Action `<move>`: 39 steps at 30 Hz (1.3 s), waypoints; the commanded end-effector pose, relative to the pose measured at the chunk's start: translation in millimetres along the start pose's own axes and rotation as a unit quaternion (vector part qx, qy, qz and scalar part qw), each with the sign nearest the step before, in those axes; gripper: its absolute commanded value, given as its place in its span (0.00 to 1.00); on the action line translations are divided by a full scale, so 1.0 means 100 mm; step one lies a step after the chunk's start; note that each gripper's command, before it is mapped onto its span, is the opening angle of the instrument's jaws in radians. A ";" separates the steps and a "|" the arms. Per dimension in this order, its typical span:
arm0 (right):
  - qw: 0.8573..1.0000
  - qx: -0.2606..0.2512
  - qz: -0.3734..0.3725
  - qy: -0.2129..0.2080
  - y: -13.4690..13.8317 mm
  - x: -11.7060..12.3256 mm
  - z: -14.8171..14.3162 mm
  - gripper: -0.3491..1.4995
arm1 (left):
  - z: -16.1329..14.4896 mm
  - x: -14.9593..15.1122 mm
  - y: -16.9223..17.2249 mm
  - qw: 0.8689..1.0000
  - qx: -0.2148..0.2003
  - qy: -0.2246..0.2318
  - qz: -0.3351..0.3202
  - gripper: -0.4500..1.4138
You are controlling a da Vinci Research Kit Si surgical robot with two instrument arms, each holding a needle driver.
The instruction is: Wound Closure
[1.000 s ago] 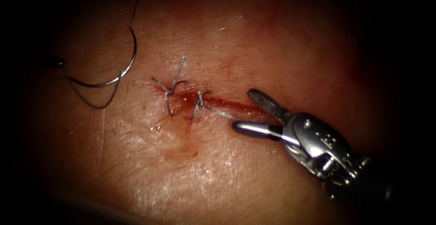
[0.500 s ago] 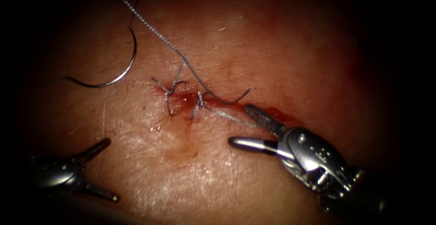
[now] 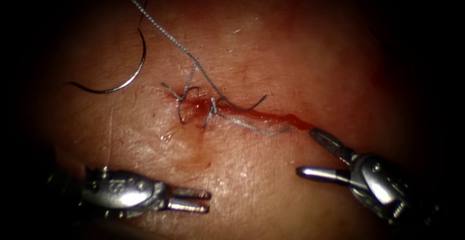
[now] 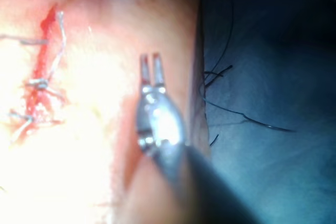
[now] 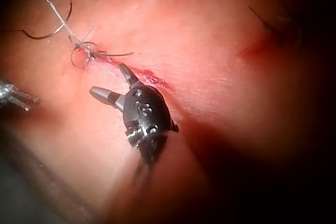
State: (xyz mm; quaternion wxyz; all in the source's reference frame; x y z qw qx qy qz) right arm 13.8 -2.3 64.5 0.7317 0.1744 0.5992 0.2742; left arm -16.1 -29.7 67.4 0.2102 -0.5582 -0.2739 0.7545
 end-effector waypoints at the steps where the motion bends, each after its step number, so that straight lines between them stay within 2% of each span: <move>1: 1.000 -0.010 0.003 -0.003 -0.005 -0.009 -0.005 0.88 | 0.009 -0.008 0.001 1.000 0.007 -0.008 -0.003 0.27; 3: 1.000 -0.029 0.000 -0.010 -0.009 -0.009 -0.011 0.88 | 0.023 -0.003 -0.007 0.999 0.022 -0.030 0.002 0.26; 7: 0.998 -0.050 -0.009 -0.026 -0.015 -0.010 -0.019 0.88 | 0.046 0.007 -0.029 0.992 0.078 -0.096 0.009 0.27; 9: 0.998 -0.056 -0.014 -0.030 -0.015 -0.012 -0.018 0.88 | 0.054 0.011 -0.037 0.989 0.100 -0.109 0.014 0.28; 13: 0.998 -0.058 -0.015 -0.029 -0.017 -0.014 -0.011 0.89 | 0.072 0.022 -0.052 0.982 0.140 -0.129 0.016 0.49; 14: 0.998 -0.059 -0.016 -0.029 -0.017 -0.015 -0.010 0.89 | 0.075 0.024 -0.054 0.981 0.144 -0.131 0.016 0.50; 15: 0.998 -0.061 -0.017 -0.029 -0.017 -0.018 -0.005 0.89 | 0.081 0.032 -0.060 0.978 0.161 -0.132 0.016 0.58; 17: 0.997 -0.062 -0.018 -0.030 -0.017 -0.021 -0.003 0.89 | 0.084 0.037 -0.064 0.976 0.169 -0.135 0.015 0.60; 26: 0.997 -0.065 -0.021 -0.034 -0.020 -0.027 0.007 0.90 | 0.090 0.033 -0.078 0.968 0.194 -0.159 0.023 0.56; 35: 0.997 -0.065 -0.020 -0.034 -0.020 -0.026 0.007 0.90 | 0.112 0.015 -0.095 0.970 0.183 -0.162 0.023 0.50; 37: 0.997 -0.065 -0.020 -0.034 -0.020 -0.026 0.007 0.90 | 0.110 0.013 -0.098 0.970 0.181 -0.162 0.027 0.47; 39: 0.997 -0.065 -0.020 -0.034 -0.020 -0.026 0.007 0.90 | 0.107 0.012 -0.100 0.970 0.177 -0.163 0.028 0.37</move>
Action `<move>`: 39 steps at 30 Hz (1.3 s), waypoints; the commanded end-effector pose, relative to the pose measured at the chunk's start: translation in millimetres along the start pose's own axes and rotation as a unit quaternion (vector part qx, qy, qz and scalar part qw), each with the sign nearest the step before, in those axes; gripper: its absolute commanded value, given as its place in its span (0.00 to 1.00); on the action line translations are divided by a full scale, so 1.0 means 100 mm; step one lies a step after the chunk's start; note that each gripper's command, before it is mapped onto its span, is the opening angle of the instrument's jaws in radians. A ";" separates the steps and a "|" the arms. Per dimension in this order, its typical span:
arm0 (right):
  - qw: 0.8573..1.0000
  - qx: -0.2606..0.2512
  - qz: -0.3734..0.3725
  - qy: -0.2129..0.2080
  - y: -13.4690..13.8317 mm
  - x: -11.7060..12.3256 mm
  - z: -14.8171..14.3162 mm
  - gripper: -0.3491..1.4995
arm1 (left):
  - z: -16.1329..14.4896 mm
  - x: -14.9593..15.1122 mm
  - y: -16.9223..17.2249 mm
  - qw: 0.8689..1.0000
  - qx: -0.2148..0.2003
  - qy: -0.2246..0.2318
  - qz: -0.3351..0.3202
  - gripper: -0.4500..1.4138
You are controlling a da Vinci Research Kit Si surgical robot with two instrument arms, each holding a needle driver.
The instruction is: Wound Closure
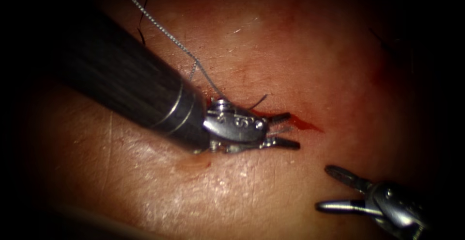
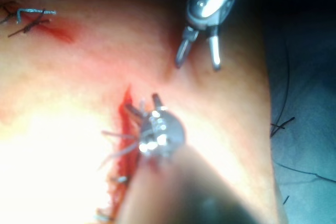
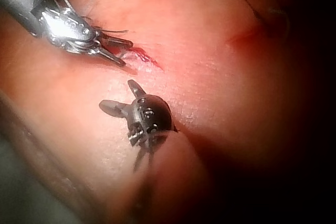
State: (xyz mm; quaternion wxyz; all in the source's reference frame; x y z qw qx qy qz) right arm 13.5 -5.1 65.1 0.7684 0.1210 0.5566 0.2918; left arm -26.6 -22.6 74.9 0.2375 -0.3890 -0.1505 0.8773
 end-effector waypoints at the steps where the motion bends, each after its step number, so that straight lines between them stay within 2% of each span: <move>1: 1.000 0.002 0.001 0.001 -0.005 -0.003 0.011 0.90 | 0.003 -0.006 0.002 1.000 -0.005 0.000 0.001 0.30; 2: 1.000 0.002 0.001 0.001 -0.005 -0.003 0.011 0.90 | 0.002 -0.007 0.001 1.000 -0.007 0.000 0.001 0.12; 3: 1.000 0.002 0.002 0.001 -0.006 -0.003 0.012 0.90 | 0.001 -0.008 0.001 1.000 -0.015 0.000 0.005 0.00; 7: 1.000 0.001 0.002 0.000 -0.007 -0.001 0.015 0.90 | -0.013 -0.007 0.007 0.999 -0.021 0.007 0.028 0.00; 12: 1.000 0.015 -0.002 0.002 -0.011 0.003 0.030 0.90 | -0.059 -0.001 0.022 0.998 -0.009 0.038 0.042 0.00; 15: 0.999 0.033 -0.039 0.001 -0.018 0.016 0.066 0.90 | -0.099 0.000 0.031 0.998 -0.007 0.050 0.043 0.00; 21: 0.996 0.029 -0.090 0.001 -0.021 0.036 0.112 0.90 | -0.134 -0.013 0.030 0.998 -0.003 0.054 0.040 0.00; 22: 0.993 0.025 -0.117 -0.003 -0.022 0.042 0.126 0.91 | -0.143 -0.017 0.027 0.998 -0.003 0.056 0.038 0.00; 28: 0.983 -0.016 -0.180 -0.017 -0.017 0.070 0.155 0.93 | -0.178 -0.027 0.014 0.997 0.010 0.064 0.032 0.00; 33: 0.976 -0.022 -0.217 -0.021 -0.016 0.086 0.173 0.93 | -0.190 -0.027 0.007 0.997 0.017 0.068 0.029 0.00; 39: 0.965 -0.035 -0.258 -0.027 -0.011 0.093 0.203 0.91 | -0.194 -0.027 0.003 0.997 0.030 0.065 0.027 0.00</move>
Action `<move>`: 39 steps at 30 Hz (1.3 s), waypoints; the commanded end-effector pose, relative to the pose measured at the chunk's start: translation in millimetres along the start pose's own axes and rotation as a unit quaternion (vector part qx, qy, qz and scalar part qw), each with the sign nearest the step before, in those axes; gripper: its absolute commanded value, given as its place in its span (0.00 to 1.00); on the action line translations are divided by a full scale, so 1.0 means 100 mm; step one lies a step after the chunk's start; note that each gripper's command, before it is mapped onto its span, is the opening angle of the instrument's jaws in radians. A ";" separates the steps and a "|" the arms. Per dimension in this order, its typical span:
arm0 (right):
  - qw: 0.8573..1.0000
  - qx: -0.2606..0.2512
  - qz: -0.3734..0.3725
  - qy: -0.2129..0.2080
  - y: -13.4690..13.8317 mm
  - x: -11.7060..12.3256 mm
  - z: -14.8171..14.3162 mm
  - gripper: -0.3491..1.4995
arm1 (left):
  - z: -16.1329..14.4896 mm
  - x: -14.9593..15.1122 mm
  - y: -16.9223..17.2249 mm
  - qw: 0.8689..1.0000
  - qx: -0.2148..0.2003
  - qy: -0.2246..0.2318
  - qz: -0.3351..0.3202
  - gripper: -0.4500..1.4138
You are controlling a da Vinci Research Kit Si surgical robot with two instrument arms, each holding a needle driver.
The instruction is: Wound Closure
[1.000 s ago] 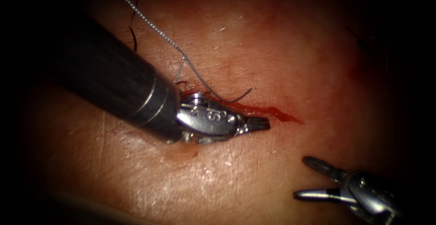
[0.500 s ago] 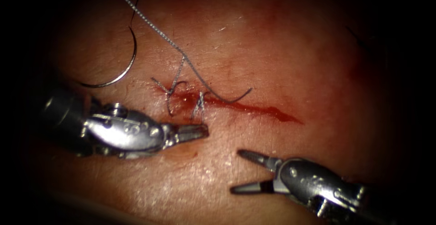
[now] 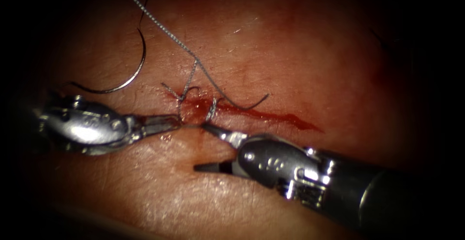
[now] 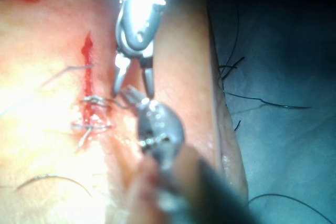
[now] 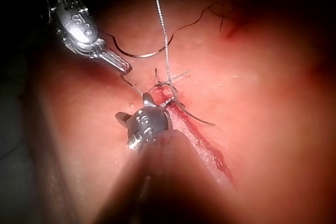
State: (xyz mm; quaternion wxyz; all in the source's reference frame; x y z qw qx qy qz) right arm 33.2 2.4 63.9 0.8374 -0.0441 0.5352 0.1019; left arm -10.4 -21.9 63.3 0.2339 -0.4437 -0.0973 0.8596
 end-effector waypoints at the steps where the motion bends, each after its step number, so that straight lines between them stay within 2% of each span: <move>1: 1.000 -0.002 -0.005 0.001 -0.002 0.001 0.018 0.91 | 0.003 -0.008 0.006 1.000 0.000 -0.001 -0.002 0.00; 6: 1.000 -0.011 -0.026 -0.006 0.011 -0.003 0.045 0.91 | -0.002 -0.008 0.005 1.000 0.002 -0.001 -0.001 0.00; 15: 0.999 -0.016 -0.040 -0.009 0.022 -0.011 0.066 0.91 | -0.006 -0.007 0.007 1.000 0.002 -0.002 -0.004 0.00; 32: 0.998 -0.013 -0.053 -0.006 0.015 -0.014 0.095 0.90 | -0.008 0.001 0.013 1.000 0.001 0.005 -0.003 0.00; 34: 0.998 -0.014 -0.059 -0.001 0.014 -0.013 0.095 0.80 | -0.007 0.001 0.014 1.000 0.001 0.006 -0.003 0.00; 35: 0.998 -0.012 -0.062 0.000 0.014 -0.012 0.095 0.65 | -0.007 0.001 0.014 1.000 0.001 0.006 -0.003 0.00; 36: 0.998 -0.010 -0.063 0.004 0.013 -0.011 0.095 0.46 | -0.007 0.001 0.015 1.000 0.001 0.006 -0.003 0.00; 37: 0.998 -0.005 -0.065 0.002 0.012 -0.010 0.095 0.03 | -0.007 0.001 0.015 1.000 0.001 0.006 -0.003 0.00; 39: 0.997 -0.005 -0.071 0.002 0.011 -0.010 0.095 0.00 | -0.008 0.001 0.015 1.000 0.001 0.006 -0.003 0.00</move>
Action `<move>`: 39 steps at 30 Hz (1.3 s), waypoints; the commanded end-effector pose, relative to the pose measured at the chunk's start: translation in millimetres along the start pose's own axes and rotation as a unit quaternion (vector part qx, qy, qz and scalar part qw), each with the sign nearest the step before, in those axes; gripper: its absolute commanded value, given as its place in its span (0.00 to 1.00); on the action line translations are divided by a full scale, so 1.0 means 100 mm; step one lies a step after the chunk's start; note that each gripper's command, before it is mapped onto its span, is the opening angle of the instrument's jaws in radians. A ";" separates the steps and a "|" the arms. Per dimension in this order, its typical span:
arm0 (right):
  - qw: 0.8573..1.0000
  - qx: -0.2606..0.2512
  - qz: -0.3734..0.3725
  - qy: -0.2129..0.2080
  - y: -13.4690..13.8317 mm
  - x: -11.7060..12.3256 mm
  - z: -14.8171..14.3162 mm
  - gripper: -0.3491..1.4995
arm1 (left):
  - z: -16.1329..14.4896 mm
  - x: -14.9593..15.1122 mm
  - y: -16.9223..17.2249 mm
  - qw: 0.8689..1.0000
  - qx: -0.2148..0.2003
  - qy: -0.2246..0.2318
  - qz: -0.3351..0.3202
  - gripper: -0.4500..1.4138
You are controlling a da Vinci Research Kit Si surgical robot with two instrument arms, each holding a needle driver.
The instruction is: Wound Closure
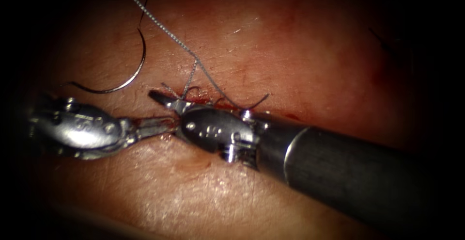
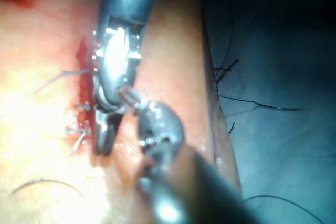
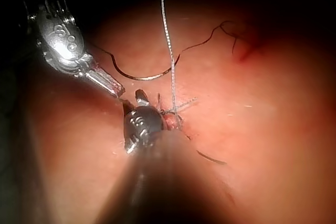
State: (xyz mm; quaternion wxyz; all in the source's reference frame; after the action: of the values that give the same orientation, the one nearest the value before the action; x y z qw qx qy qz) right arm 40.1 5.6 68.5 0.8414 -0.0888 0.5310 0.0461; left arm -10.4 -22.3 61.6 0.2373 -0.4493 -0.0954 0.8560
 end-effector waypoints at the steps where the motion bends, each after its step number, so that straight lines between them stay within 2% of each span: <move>1: 1.000 0.004 -0.006 -0.001 -0.007 0.000 0.008 0.00 | 0.003 -0.009 0.006 1.000 0.000 -0.002 -0.001 0.00; 15: 1.000 0.017 -0.021 -0.006 -0.007 0.000 0.003 0.00 | -0.003 -0.010 0.005 1.000 -0.002 0.000 0.002 0.00; 16: 1.000 -0.003 -0.011 0.007 -0.008 -0.001 0.007 0.54 | -0.005 -0.011 0.004 1.000 -0.003 0.001 0.003 0.00; 17: 1.000 -0.019 -0.007 0.007 -0.006 0.000 0.010 0.81 | -0.005 -0.011 0.003 1.000 -0.003 0.001 0.003 0.00; 18: 1.000 -0.022 0.010 0.008 -0.006 0.000 0.009 0.99 | -0.006 -0.012 0.003 1.000 -0.003 0.001 0.003 0.00; 22: 1.000 -0.014 0.018 0.010 -0.014 0.005 -0.002 0.99 | -0.009 -0.015 -0.002 1.000 -0.005 0.001 0.004 0.00; 26: 1.000 -0.013 0.019 0.009 -0.020 0.005 -0.025 0.99 | -0.015 -0.018 -0.008 1.000 -0.006 0.002 0.004 0.00; 29: 1.000 -0.019 0.020 0.002 -0.027 0.003 -0.058 0.99 | -0.022 -0.021 -0.015 1.000 -0.003 0.002 0.004 0.00; 30: 1.000 -0.020 0.019 -0.001 -0.035 0.003 -0.089 0.99 | -0.031 -0.025 -0.021 1.000 0.002 0.003 0.003 0.00; 34: 0.999 -0.031 0.022 -0.012 -0.042 0.005 -0.127 0.99 | -0.040 -0.031 -0.028 1.000 0.006 0.004 0.001 0.00; 37: 0.999 -0.041 0.027 -0.023 -0.043 0.004 -0.138 0.99 | -0.043 -0.033 -0.031 1.000 0.011 0.002 -0.001 0.00; 39: 0.998 -0.041 0.030 -0.021 -0.039 0.003 -0.134 0.99 | -0.042 -0.033 -0.030 1.000 0.015 0.000 -0.003 0.00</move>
State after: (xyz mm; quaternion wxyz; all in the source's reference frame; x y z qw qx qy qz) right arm 27.9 -0.7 62.4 0.8473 -0.1084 0.5114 0.0936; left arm -4.4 -20.6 62.1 0.2460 -0.4477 -0.0822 0.8557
